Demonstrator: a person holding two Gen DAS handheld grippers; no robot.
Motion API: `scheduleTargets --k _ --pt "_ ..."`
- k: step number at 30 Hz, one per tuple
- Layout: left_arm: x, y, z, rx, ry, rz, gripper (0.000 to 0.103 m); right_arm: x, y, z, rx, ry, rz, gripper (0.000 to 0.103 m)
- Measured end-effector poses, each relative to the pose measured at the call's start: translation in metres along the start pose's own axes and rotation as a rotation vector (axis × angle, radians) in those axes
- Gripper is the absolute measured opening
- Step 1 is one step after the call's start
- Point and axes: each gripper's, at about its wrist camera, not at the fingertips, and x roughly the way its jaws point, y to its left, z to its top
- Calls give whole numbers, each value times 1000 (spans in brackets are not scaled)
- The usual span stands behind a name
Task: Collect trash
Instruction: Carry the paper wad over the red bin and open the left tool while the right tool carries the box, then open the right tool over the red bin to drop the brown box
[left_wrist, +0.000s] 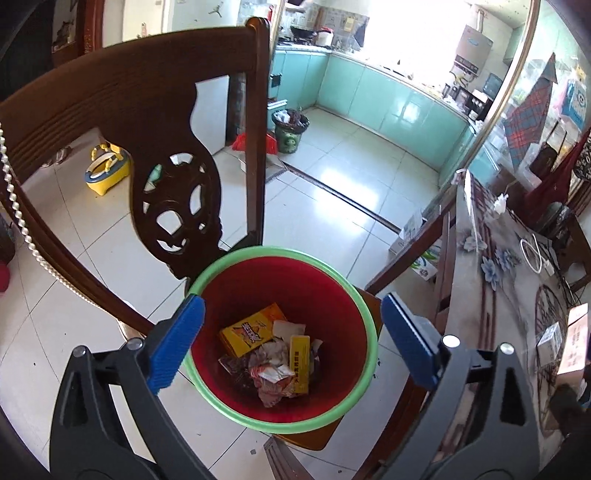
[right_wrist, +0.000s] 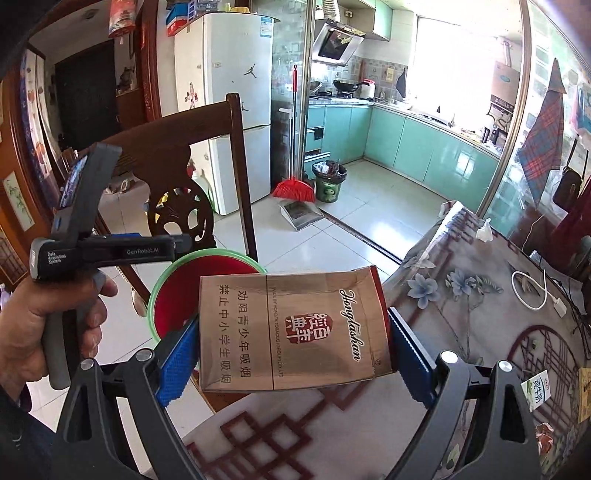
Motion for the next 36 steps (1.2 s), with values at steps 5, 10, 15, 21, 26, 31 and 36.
scheduleTargets --k 5,10,15,21,26,31,36 --pt "-39 21 15 -69 -153 89 98 15 14 3 -22 7 30 89" --pt "-76 41 25 -114 -288 171 98 34 43 15 -63 4 73 89" --pt "-90 64 29 -156 -329 213 98 60 77 27 -116 11 109 89" --pt "-97 88 31 -225 -335 225 98 102 107 37 -152 52 122 89" --pt "-103 102 31 -286 -353 223 98 137 123 41 -160 98 126 90" --pt "-104 109 30 -308 -355 226 98 162 133 39 -151 135 137 90" --pt "-104 111 32 -322 -354 218 98 175 137 36 -141 165 137 91"
